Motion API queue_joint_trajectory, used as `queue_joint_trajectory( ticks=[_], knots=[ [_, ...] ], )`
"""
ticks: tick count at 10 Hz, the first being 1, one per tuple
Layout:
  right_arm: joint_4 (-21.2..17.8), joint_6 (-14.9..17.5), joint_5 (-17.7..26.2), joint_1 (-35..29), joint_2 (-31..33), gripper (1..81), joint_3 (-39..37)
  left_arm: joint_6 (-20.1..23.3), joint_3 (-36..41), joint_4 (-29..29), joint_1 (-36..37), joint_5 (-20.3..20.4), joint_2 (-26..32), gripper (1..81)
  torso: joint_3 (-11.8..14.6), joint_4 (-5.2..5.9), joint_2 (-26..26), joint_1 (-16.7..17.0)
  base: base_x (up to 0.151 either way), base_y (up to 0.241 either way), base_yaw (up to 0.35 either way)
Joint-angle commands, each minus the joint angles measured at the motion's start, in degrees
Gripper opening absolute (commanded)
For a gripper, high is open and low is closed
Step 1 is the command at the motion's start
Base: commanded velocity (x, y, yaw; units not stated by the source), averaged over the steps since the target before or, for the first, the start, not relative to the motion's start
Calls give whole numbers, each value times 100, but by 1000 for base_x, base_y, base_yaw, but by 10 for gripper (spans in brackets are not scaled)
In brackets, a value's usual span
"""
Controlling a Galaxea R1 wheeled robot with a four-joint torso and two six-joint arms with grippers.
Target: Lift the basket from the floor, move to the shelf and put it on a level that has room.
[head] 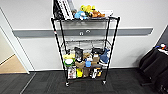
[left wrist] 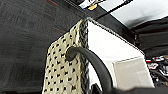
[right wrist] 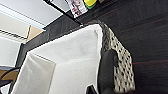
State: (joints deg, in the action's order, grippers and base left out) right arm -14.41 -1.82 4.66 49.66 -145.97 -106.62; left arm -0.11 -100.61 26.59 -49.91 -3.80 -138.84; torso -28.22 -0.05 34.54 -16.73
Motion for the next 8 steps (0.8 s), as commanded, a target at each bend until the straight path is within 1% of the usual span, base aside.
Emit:
queue_joint_trajectory(
  ticks=[1,5,6,7,8],
  knots=[
    [-97,-21,123,-690,162,10,248,11,50,22,688,-209,40,10,0,0,-558,361,0,0,0],
    [-97,-21,141,-751,136,10,283,2,50,22,758,-182,-48,10,-2,0,-1336,865,0,0,0],
    [-89,-21,141,-743,136,10,283,11,50,31,758,-173,-39,10,160,0,-1544,999,0,0,0],
    [-97,-21,141,-734,136,10,283,11,41,31,750,-173,-30,10,473,0,-1161,754,0,0,0],
    [-97,-21,141,-734,136,10,283,11,41,31,750,-173,-22,10,570,0,-1248,807,0,0,0]
  ],
)
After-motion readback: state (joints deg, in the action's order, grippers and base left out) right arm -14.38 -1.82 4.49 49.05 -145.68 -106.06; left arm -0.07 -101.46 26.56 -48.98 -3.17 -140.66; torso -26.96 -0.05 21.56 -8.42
